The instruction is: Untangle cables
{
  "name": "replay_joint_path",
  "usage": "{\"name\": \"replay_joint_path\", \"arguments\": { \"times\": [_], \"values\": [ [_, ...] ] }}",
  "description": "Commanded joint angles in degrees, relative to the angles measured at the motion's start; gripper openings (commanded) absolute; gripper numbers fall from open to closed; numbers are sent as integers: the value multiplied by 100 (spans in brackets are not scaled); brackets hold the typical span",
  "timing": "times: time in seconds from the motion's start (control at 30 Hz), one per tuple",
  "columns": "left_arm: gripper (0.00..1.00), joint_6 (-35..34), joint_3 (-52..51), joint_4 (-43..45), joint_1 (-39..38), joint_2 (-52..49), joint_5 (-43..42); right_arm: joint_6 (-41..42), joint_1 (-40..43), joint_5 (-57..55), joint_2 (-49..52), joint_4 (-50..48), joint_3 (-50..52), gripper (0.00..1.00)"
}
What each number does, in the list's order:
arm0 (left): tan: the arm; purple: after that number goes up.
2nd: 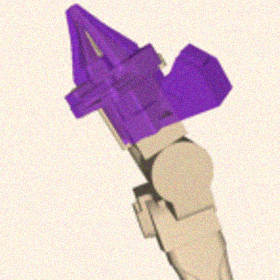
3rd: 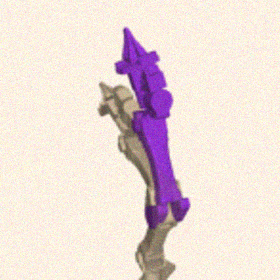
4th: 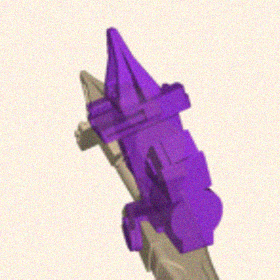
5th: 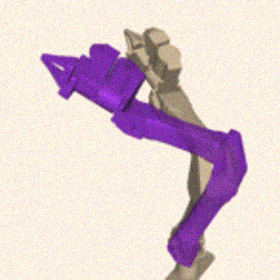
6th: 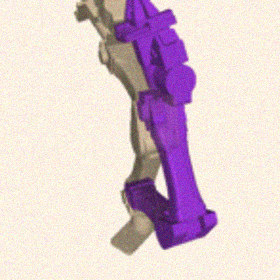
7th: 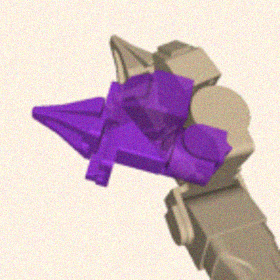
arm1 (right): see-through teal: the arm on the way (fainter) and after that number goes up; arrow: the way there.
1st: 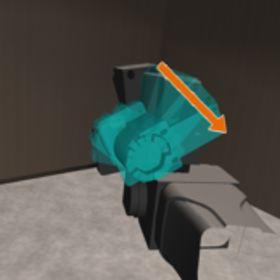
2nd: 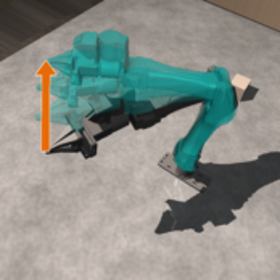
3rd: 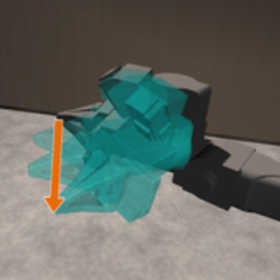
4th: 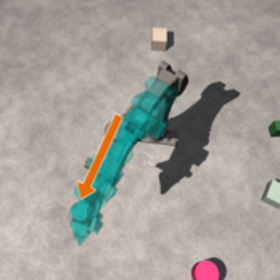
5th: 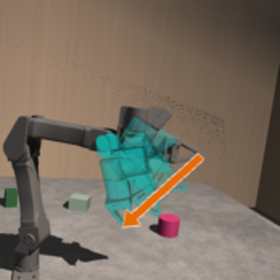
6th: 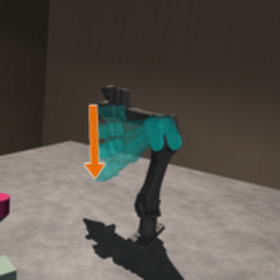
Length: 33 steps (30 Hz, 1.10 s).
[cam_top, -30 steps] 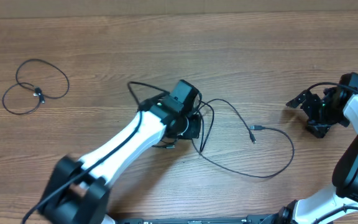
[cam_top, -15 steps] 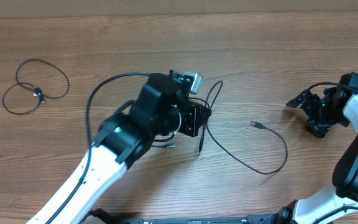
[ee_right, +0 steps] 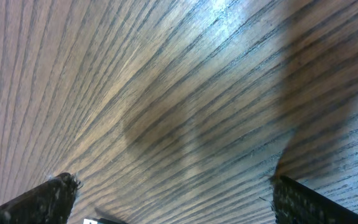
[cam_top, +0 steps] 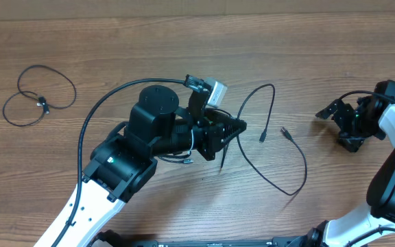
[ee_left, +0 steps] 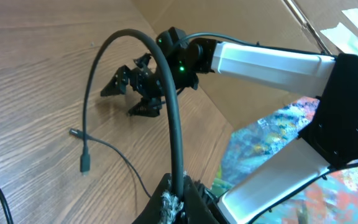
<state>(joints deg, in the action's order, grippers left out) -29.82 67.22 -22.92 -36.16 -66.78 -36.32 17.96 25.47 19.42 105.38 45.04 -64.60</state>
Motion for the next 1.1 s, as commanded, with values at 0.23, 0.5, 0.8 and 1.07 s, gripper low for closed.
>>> {"name": "replay_joint_path", "arguments": {
  "times": [0.23,0.5,0.8,1.07],
  "values": [
    [4,271,131,-31,-693,-684,-57,-24,11,-35,13,-22,-138,100],
    [4,754,129,168,-1287,-1412,-76,-26,11,-35,13,-22,-138,100],
    [4,1956,129,-1318,-1766,-1725,1073,-26,11,-35,13,-22,-138,100],
    [4,2306,129,-2371,-1823,-2286,1641,-26,11,-35,13,-22,-138,100]
  ]
}}
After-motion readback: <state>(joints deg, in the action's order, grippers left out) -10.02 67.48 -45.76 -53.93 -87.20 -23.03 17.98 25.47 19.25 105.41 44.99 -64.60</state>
